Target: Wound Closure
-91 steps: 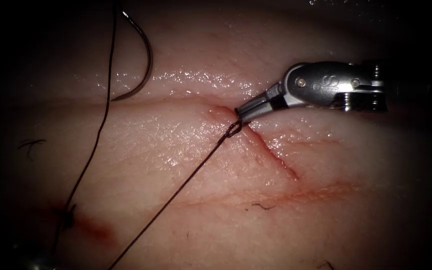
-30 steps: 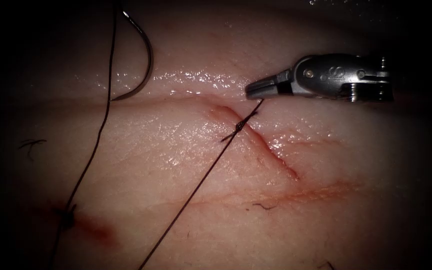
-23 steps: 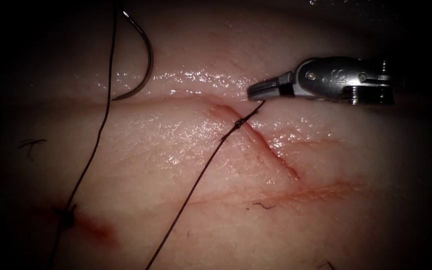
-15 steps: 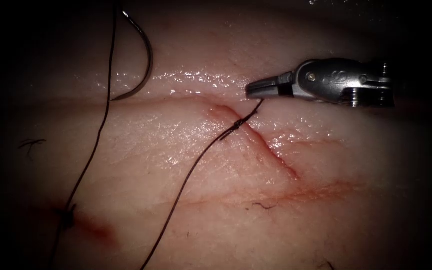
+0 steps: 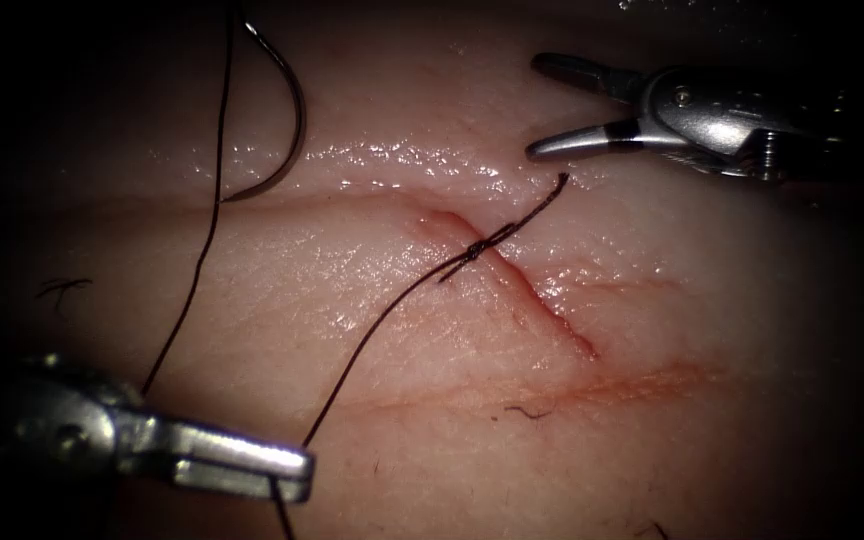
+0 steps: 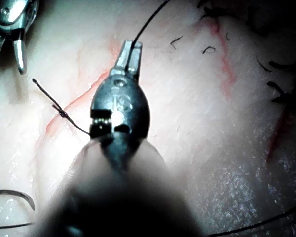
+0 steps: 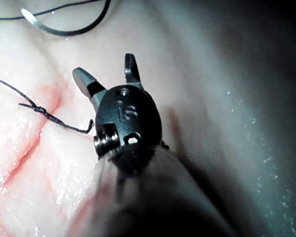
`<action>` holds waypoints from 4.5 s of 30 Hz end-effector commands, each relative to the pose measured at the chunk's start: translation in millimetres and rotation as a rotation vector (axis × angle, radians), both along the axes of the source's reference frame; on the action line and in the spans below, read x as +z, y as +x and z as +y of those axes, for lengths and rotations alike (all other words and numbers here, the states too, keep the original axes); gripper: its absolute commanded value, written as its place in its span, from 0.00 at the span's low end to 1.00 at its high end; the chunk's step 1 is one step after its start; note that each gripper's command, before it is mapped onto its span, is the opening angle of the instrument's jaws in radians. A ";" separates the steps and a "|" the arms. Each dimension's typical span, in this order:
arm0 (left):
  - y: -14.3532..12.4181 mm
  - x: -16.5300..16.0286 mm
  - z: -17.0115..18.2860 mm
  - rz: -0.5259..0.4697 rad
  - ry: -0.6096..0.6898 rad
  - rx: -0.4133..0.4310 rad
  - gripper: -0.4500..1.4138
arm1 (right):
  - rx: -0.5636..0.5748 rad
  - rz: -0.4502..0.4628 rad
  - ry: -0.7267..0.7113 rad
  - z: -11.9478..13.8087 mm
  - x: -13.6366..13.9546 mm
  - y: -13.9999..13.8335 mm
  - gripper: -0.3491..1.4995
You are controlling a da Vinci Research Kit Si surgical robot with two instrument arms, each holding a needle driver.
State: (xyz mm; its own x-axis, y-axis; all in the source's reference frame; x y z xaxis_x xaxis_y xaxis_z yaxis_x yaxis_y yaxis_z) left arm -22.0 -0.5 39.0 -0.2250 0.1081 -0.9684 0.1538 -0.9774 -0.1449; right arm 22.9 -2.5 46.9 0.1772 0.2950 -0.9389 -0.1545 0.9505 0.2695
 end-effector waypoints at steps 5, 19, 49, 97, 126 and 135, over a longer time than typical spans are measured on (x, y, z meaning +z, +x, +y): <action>-1.9 0.1 2.7 -0.008 -0.028 0.009 0.00 | 0.140 -0.041 0.010 -1.4 -2.4 0.7 0.68; -6.6 2.1 11.0 -0.087 -0.019 0.025 0.00 | 0.209 -0.006 -0.050 -10.1 -3.3 6.1 0.56; -8.9 12.8 19.8 -0.108 -0.021 -0.038 0.00 | 0.136 0.191 -0.138 -13.0 -2.0 12.9 0.00; -0.9 22.8 12.9 -0.332 0.038 -0.113 0.00 | 0.418 0.426 -0.079 -11.2 -3.3 7.3 0.00; -5.3 19.3 4.6 -0.288 0.052 -0.027 0.00 | 0.879 0.041 0.438 -13.2 -1.4 4.5 0.36; -6.2 19.9 6.3 -0.279 0.043 -0.034 0.00 | 0.981 0.044 0.565 -15.1 1.1 3.8 0.42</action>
State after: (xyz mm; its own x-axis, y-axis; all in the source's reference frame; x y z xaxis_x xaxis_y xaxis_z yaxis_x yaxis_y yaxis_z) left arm -27.8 6.1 58.3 0.0525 0.1528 -0.9869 0.1597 -0.9768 -0.1427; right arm 25.8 -17.2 47.7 -0.3979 0.6722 -0.6243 -0.7446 0.1609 0.6478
